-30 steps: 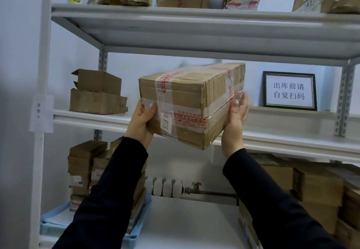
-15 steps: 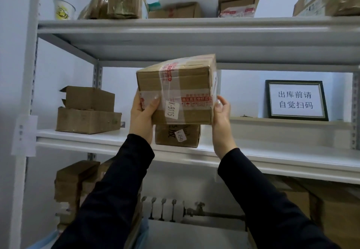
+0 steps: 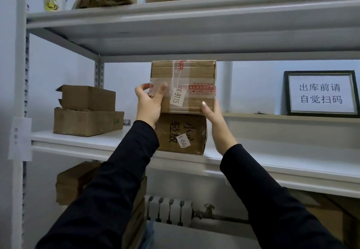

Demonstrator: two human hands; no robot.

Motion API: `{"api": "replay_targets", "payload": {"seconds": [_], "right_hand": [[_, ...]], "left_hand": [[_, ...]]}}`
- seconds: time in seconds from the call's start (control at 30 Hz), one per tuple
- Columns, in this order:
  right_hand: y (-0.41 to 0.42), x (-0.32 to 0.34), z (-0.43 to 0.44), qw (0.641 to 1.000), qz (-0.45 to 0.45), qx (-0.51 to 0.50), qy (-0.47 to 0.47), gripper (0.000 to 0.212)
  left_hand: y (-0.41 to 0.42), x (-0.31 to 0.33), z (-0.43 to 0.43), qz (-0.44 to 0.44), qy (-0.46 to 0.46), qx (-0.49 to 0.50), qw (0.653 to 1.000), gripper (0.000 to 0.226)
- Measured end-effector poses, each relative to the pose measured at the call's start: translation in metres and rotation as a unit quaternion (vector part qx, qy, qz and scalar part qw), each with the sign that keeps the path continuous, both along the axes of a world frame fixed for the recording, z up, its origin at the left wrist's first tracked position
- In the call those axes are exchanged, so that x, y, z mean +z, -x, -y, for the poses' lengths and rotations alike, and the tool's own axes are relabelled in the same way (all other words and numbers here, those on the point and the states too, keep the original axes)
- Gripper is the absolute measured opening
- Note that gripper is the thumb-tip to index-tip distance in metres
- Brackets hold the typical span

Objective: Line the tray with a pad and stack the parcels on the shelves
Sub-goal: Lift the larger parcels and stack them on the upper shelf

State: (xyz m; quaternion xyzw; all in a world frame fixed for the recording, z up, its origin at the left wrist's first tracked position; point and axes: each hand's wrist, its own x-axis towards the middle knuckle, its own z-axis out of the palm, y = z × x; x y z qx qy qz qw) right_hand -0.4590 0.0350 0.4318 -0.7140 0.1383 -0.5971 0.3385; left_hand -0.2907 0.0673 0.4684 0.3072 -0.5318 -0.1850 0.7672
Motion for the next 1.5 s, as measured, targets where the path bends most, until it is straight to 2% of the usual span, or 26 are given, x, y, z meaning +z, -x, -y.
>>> {"api": "replay_targets", "payload": {"seconds": [0.1,0.2,0.3,0.37,0.4,0.47,0.53,0.6,0.73,0.9,1.03,1.17,1.5], "right_hand": [[-0.006,-0.005,0.009,1.000,0.017,0.004,-0.025,0.061],[-0.013,-0.008,0.013,0.997,0.053,-0.010,-0.059,0.051],[-0.014,-0.008,0.014,0.995,0.060,-0.044,-0.059,0.035],[-0.014,-0.008,0.017,0.995,0.060,-0.050,-0.067,0.029],[-0.015,-0.009,0.018,0.994,0.057,-0.051,-0.074,0.030],[-0.017,-0.011,0.020,0.994,0.044,-0.062,-0.084,0.047],[-0.021,-0.012,0.018,0.992,0.032,-0.080,-0.091,0.059],[-0.024,-0.011,0.016,0.991,0.023,-0.101,-0.088,0.061],[-0.029,-0.010,0.010,0.988,0.032,-0.123,-0.091,0.062],[-0.032,-0.009,0.002,0.986,0.018,-0.137,-0.097,0.064],[-0.031,-0.004,-0.006,0.986,-0.024,-0.090,-0.140,0.062],[-0.030,-0.006,-0.010,0.983,-0.026,-0.057,-0.172,0.058],[-0.031,-0.008,-0.007,0.978,-0.052,-0.099,-0.177,0.057]], "left_hand": [[-0.005,0.002,0.006,0.000,-0.038,-0.002,0.999,0.034],[-0.011,-0.002,0.013,-0.025,-0.032,-0.043,0.998,0.022],[-0.017,-0.016,0.024,0.008,-0.047,-0.049,0.998,0.033],[-0.017,-0.027,0.028,0.041,-0.103,-0.042,0.993,0.059],[-0.018,-0.032,0.031,0.052,-0.130,-0.040,0.989,0.075],[-0.017,-0.035,0.034,0.061,-0.144,-0.022,0.987,0.087],[-0.017,-0.032,0.031,0.061,-0.137,0.010,0.989,0.075],[-0.017,-0.030,0.027,0.057,-0.140,0.030,0.988,0.065],[-0.021,-0.030,0.027,0.052,-0.149,0.028,0.987,0.066],[-0.021,-0.032,0.025,0.002,-0.154,-0.034,0.988,0.051],[-0.022,-0.043,0.029,-0.003,-0.167,-0.026,0.986,0.058],[-0.020,-0.044,0.031,-0.002,-0.165,-0.027,0.986,0.059],[-0.021,-0.045,0.027,-0.002,-0.178,-0.042,0.983,0.059]]}}
